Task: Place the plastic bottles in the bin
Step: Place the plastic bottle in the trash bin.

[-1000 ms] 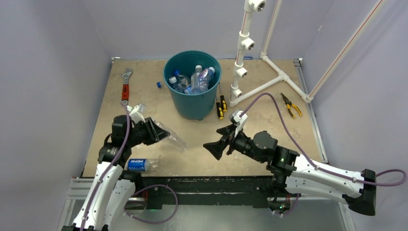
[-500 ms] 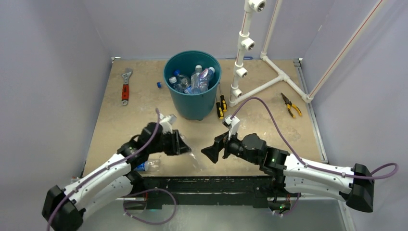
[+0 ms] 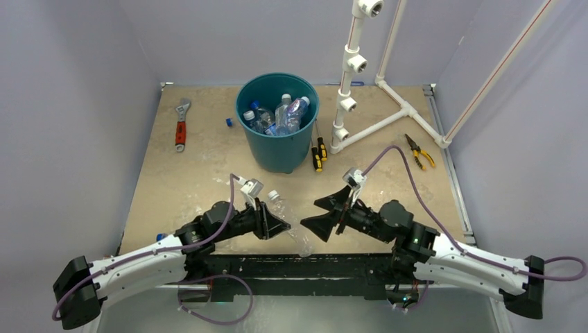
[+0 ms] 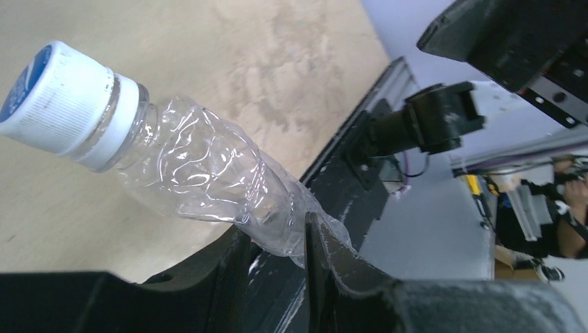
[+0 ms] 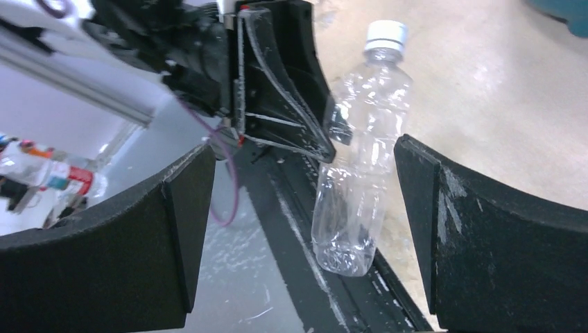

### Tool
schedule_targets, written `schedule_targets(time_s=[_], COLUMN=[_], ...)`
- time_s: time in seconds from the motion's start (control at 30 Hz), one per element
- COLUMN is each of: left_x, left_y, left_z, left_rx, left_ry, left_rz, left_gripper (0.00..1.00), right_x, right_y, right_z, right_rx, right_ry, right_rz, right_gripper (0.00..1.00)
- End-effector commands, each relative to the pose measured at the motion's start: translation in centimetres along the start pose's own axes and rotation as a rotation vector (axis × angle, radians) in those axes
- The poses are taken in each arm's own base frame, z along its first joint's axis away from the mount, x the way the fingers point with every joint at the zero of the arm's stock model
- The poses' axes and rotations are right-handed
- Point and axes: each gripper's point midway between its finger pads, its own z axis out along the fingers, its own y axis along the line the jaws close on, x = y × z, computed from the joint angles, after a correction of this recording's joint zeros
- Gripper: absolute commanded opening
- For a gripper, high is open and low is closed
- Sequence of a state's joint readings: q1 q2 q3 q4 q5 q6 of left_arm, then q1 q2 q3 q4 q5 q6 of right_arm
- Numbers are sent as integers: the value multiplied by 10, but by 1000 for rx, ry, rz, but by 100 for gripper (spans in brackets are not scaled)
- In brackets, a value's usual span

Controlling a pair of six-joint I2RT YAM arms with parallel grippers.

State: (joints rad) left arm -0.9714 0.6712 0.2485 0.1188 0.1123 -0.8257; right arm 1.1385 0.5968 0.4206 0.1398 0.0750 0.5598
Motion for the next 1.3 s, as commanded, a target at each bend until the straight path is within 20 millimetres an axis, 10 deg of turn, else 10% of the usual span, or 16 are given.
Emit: schedule_targets(time_s=[0.0, 0.57, 1.07, 1.27], left_x=[-23, -25, -22, -23], left_y=[-67, -154, -149, -145], left_z=[-10, -49, -22, -21], left_rx=[329, 795, 567, 529], left_ry=[-107, -124, 41, 60], left_rz=[152, 307, 584, 615], left_gripper=[0, 0, 0, 0], right_x=[-31, -73, -85, -86], right_y=[42, 60, 42, 39], right_z=[-17, -12, 9, 13], right_rx=[-190, -137, 37, 65], right_ry=[-94, -80, 72, 107], right_rz=[30, -26, -33, -41], right_gripper=[99, 99, 98, 82])
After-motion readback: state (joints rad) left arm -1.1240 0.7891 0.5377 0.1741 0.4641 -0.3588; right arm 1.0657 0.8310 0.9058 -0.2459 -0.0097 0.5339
